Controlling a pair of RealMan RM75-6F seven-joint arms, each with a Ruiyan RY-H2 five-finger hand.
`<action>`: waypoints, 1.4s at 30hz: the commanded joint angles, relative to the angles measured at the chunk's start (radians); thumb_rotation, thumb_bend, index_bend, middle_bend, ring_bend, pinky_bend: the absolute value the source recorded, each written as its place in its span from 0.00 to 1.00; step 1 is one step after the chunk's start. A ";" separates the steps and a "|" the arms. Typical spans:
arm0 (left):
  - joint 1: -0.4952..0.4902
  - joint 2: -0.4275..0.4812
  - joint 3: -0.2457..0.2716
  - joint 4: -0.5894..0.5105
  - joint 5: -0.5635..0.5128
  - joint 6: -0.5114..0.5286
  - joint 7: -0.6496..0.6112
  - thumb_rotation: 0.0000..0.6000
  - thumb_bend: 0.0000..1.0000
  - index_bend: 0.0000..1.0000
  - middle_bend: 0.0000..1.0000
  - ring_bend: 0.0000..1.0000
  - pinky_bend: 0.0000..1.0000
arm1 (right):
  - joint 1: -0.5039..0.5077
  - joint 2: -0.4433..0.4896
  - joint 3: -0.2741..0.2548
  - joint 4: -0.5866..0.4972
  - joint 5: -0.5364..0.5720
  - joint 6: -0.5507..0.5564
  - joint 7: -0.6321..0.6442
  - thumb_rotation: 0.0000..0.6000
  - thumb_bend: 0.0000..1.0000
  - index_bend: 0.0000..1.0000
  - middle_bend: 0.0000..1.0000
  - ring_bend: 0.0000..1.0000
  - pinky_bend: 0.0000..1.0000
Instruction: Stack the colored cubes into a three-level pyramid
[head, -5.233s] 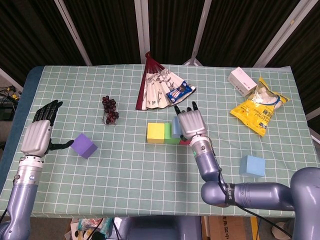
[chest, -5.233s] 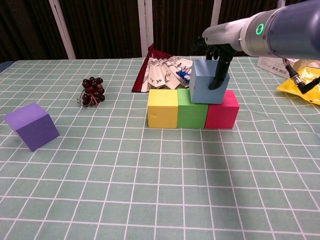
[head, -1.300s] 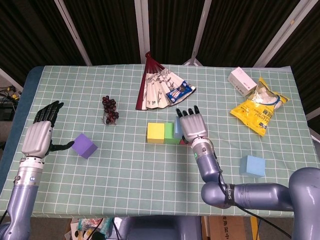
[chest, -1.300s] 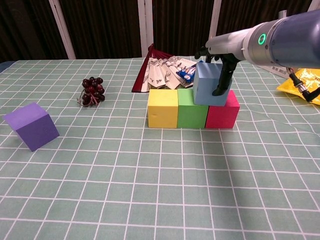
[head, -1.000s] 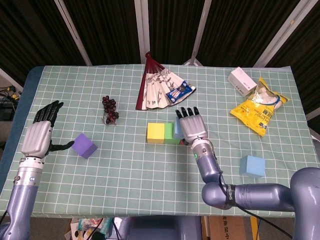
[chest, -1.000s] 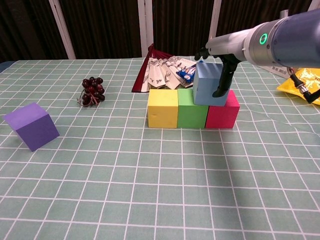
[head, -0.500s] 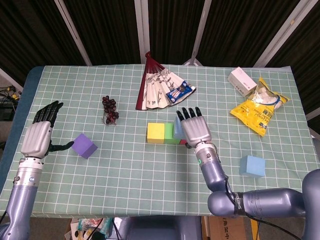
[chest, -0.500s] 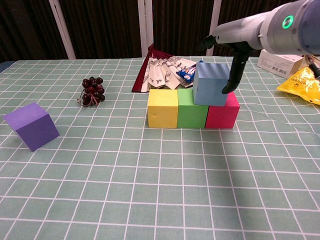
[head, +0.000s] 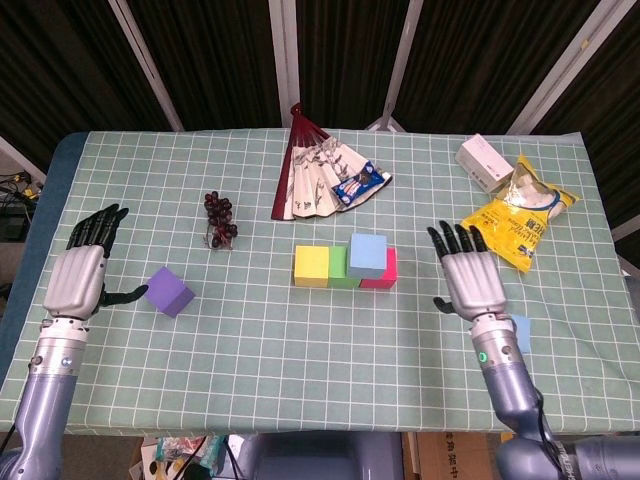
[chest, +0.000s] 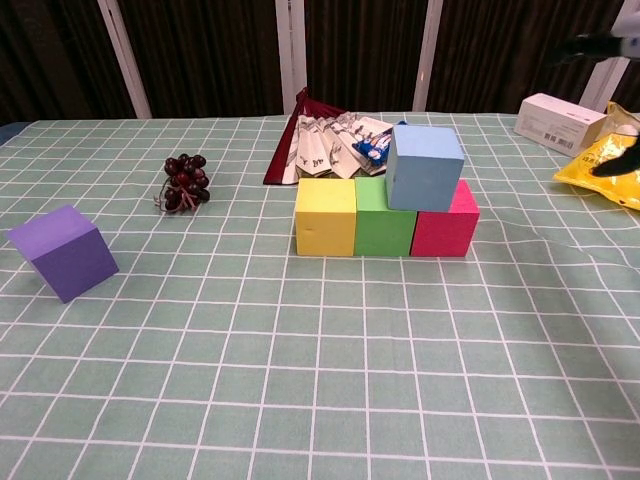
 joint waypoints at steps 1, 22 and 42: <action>-0.001 -0.013 0.010 0.005 0.008 0.005 0.018 1.00 0.12 0.00 0.01 0.00 0.00 | -0.138 0.084 -0.079 0.035 -0.142 0.033 0.164 1.00 0.20 0.00 0.00 0.00 0.00; -0.123 0.084 0.096 0.139 -0.038 -0.295 0.185 1.00 0.06 0.00 0.07 0.00 0.00 | -0.364 0.176 -0.072 0.192 -0.437 -0.020 0.595 1.00 0.20 0.00 0.00 0.00 0.00; -0.209 0.038 0.189 0.382 0.075 -0.530 0.138 1.00 0.05 0.00 0.03 0.00 0.00 | -0.412 0.155 0.006 0.213 -0.429 -0.088 0.609 1.00 0.20 0.00 0.00 0.00 0.00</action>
